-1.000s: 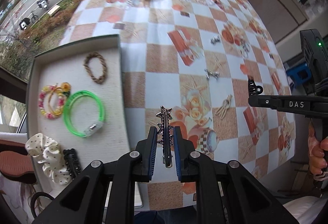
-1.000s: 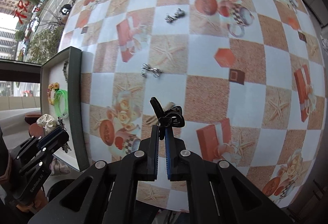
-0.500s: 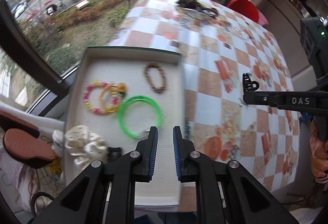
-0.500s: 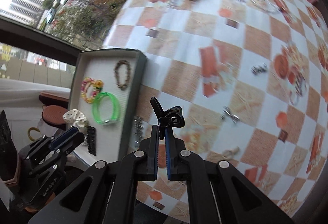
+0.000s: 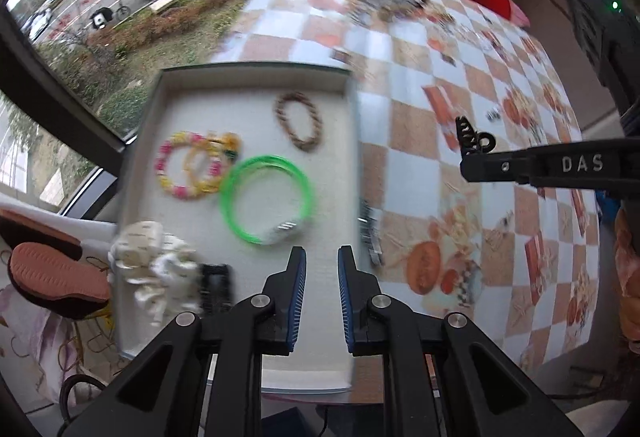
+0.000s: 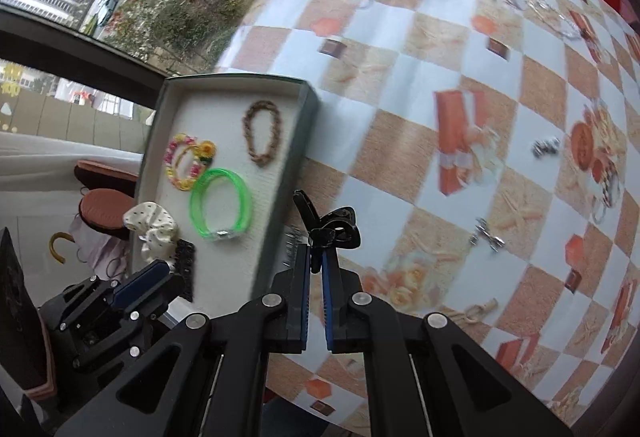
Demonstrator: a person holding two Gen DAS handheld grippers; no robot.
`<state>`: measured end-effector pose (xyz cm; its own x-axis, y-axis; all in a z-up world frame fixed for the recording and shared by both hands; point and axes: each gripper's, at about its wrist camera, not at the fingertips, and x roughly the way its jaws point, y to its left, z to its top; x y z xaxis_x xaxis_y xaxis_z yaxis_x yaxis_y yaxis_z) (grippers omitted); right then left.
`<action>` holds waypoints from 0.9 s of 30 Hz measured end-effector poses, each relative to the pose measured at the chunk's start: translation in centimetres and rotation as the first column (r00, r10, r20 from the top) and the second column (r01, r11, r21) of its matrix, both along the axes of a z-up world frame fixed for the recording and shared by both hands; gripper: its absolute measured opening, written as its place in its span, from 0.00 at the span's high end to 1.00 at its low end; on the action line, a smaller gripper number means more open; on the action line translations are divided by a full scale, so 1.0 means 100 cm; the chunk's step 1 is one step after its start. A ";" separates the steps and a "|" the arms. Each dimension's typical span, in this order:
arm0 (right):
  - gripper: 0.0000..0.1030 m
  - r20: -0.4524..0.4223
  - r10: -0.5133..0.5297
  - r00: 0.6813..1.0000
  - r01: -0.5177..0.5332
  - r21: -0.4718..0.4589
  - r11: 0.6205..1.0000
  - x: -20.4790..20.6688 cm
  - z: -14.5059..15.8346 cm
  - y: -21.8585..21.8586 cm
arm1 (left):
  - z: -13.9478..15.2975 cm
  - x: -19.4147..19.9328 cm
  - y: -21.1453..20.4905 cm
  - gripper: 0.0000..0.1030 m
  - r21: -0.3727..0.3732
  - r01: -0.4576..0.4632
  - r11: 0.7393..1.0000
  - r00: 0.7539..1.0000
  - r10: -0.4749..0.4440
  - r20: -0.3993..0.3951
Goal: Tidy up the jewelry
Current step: 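Carry the silver barrette into the box tray and open the left tool, then move the left tool back to the table and grasp the small silver charm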
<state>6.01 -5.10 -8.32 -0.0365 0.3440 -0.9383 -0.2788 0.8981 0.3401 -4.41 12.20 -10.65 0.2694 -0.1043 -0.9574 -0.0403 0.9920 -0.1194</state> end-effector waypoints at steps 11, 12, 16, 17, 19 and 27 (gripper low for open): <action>0.94 -0.029 -0.218 0.975 0.217 -0.054 0.975 -0.013 -0.012 -0.117 | -0.009 0.021 -0.091 0.00 0.021 0.166 0.986 0.986 -0.166 -0.001; 0.94 -0.033 -0.233 0.972 0.231 -0.057 0.971 -0.015 -0.013 -0.124 | -0.012 0.024 -0.100 0.00 0.029 0.184 0.983 0.983 -0.184 -0.006; 0.94 -0.046 -0.287 0.957 0.284 -0.062 0.957 -0.023 -0.018 -0.154 | -0.026 0.041 -0.133 0.00 0.042 0.242 0.969 0.970 -0.242 -0.016; 0.94 -0.049 -0.297 0.954 0.294 -0.062 0.954 -0.024 -0.019 -0.160 | -0.030 0.046 -0.138 0.03 0.040 0.245 0.969 0.969 -0.245 -0.019; 0.94 -0.054 -0.317 0.947 0.314 -0.060 0.948 -0.028 -0.020 -0.171 | -0.039 0.060 -0.148 0.10 0.014 0.240 0.971 0.970 -0.239 -0.037; 0.94 -0.083 -0.370 0.925 0.367 -0.045 0.929 -0.036 -0.031 -0.203 | -0.062 0.105 -0.182 0.13 -0.036 0.214 0.976 0.975 -0.216 -0.059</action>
<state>2.40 -25.37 -11.37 0.0046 0.3223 -0.9466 0.1040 0.9413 0.3210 6.07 -5.96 -16.88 0.1777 -0.1819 -0.9671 0.1655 0.9743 -0.1528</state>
